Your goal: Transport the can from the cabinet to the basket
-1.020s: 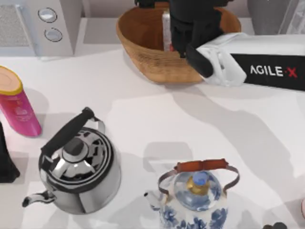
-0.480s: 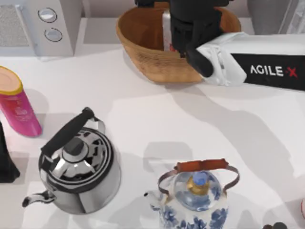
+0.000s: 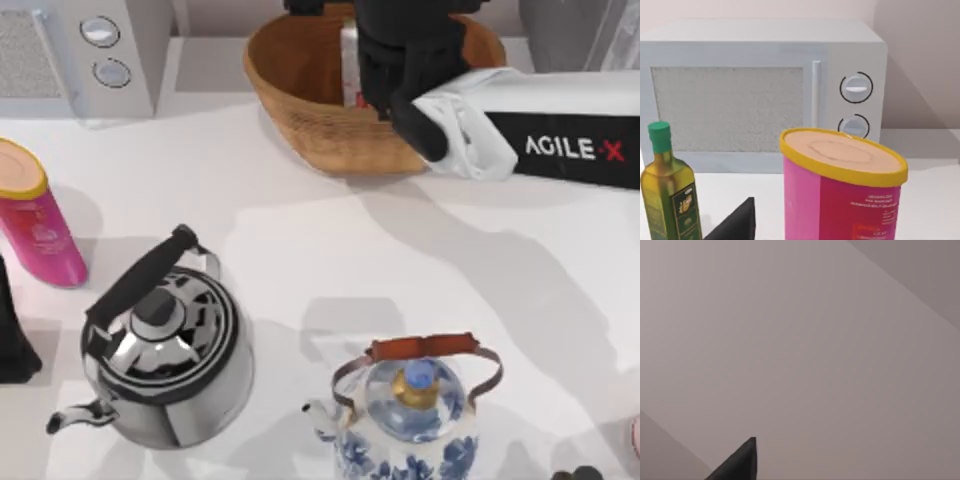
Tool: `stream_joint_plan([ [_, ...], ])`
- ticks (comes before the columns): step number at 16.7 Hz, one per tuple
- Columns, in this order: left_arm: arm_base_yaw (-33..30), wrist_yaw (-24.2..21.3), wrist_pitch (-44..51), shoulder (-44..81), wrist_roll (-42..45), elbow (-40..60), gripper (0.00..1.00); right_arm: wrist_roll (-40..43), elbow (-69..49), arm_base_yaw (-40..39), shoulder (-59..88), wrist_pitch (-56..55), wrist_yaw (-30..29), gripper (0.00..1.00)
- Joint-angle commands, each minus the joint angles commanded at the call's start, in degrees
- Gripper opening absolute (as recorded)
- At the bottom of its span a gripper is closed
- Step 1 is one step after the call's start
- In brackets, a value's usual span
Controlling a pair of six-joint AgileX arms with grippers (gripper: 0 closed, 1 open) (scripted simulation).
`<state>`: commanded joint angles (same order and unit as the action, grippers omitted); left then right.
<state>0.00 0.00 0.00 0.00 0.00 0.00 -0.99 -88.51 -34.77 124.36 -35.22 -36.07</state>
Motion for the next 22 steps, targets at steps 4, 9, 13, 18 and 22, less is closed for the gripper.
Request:
stream_joint_plan([
  [4, 0.00, 0.00, 0.00, 0.00, 0.00, 0.00, 1.00, 0.00, 0.00, 0.00, 0.00, 0.00, 0.00, 1.00],
  [9, 0.00, 0.00, 0.00, 0.00, 0.00, 0.00, 1.00, 0.00, 0.01, -0.11, 0.01, 0.00, 0.00, 1.00],
  [13, 0.00, 0.00, 0.00, 0.00, 0.00, 0.00, 1.00, 0.03, 4.04, 1.39, -5.76, 1.47, 1.89, 1.00],
  [18, 0.00, 0.00, 0.00, 0.00, 0.00, 0.00, 1.00, 0.30, 17.75, 6.80, -24.35, 6.95, 7.46, 1.00],
  [22, 0.00, 0.00, 0.00, 0.00, 0.00, 0.00, 1.00, 0.48, 33.10, 12.98, -46.50, 13.23, 13.65, 1.00],
])
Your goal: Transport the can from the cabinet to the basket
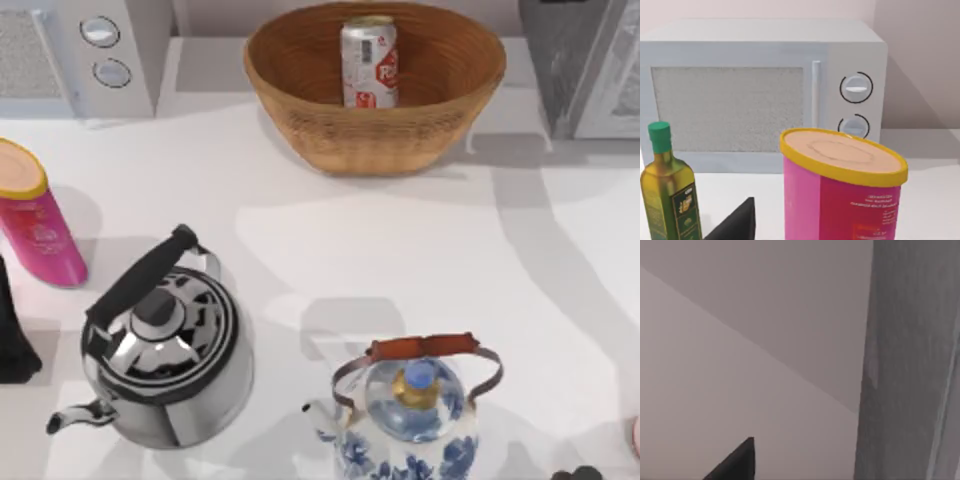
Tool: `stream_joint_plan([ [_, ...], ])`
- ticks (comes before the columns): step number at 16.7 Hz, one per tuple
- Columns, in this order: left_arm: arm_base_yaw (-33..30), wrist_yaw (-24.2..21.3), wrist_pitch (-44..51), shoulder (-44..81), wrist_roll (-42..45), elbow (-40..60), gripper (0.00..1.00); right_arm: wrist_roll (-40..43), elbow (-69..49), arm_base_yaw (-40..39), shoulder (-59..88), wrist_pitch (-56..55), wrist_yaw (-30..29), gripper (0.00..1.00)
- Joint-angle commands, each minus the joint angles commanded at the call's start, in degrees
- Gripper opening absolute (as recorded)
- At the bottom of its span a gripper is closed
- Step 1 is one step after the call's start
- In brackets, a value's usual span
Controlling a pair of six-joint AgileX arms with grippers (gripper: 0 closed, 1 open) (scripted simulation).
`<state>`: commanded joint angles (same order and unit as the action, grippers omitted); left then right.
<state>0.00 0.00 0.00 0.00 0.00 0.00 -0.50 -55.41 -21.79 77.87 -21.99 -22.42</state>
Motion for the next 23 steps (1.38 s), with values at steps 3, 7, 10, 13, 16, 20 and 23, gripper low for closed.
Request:
stream_joint_plan([
  [3, 0.00, 0.00, 0.00, 0.00, 0.00, 0.00, 1.00, 0.15, 13.22, 5.17, -20.81, 5.22, 5.30, 1.00],
  [7, 0.00, 0.00, 0.00, 0.00, 0.00, 0.00, 1.00, 0.30, 31.08, 11.98, -48.28, 12.09, 12.33, 1.00],
  [10, 0.00, 0.00, 0.00, 0.00, 0.00, 0.00, 1.00, 0.39, 42.70, 16.55, -63.44, 16.71, 17.04, 1.00],
  [13, 0.00, 0.00, 0.00, 0.00, 0.00, 0.00, 1.00, 0.46, 51.20, 19.99, -73.25, 20.18, 20.57, 1.00],
  [16, 0.00, 0.00, 0.00, 0.00, 0.00, 0.00, 1.00, 0.50, 55.18, 21.68, -77.61, 21.88, 22.31, 1.00],
  [20, 0.00, 0.00, 0.00, 0.00, 0.00, 0.00, 1.00, 0.50, 55.41, 21.79, -77.87, 21.99, 22.42, 1.00],
  [23, 0.00, 0.00, 0.00, 0.00, 0.00, 0.00, 1.00, 0.47, 55.04, 22.17, -76.97, 21.24, 22.96, 1.00],
])
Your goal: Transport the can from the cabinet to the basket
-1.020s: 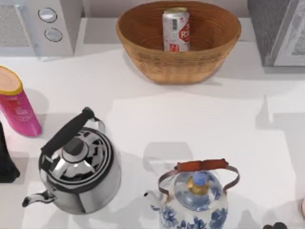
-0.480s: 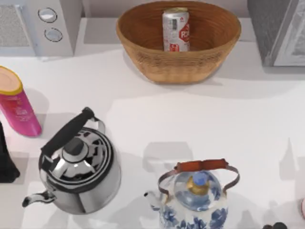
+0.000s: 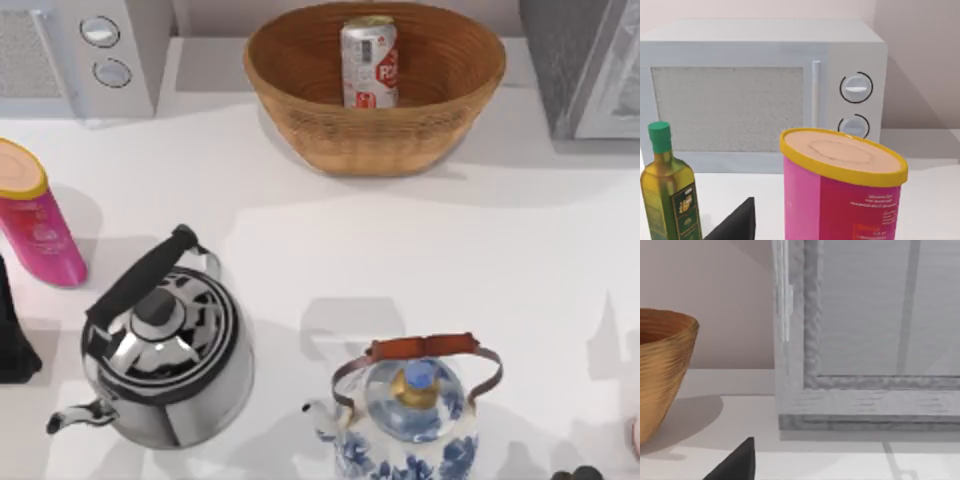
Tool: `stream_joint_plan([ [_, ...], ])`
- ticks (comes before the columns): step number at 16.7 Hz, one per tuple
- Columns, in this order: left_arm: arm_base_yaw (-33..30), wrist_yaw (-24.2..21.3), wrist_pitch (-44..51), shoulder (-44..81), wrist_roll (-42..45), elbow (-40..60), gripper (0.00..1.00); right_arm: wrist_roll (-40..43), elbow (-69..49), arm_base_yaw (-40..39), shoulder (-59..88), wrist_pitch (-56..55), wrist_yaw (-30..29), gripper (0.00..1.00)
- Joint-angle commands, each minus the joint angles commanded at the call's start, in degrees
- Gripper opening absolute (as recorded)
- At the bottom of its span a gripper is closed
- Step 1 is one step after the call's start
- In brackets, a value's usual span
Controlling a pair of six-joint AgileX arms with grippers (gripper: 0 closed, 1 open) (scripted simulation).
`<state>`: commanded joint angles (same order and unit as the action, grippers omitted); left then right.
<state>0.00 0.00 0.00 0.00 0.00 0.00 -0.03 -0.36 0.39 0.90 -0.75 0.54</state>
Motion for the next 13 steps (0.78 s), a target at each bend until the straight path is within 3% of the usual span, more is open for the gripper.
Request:
stream_joint_plan([
  [5, 0.00, 0.00, 0.00, 0.00, 0.00, 0.00, 1.00, -0.30, -3.59, 9.31, 12.22, -11.18, 9.46, 1.00],
  [13, 0.00, 0.00, 0.00, 0.00, 0.00, 0.00, 1.00, -1.01, -12.54, 35.29, 53.25, -41.56, 34.72, 1.00],
])
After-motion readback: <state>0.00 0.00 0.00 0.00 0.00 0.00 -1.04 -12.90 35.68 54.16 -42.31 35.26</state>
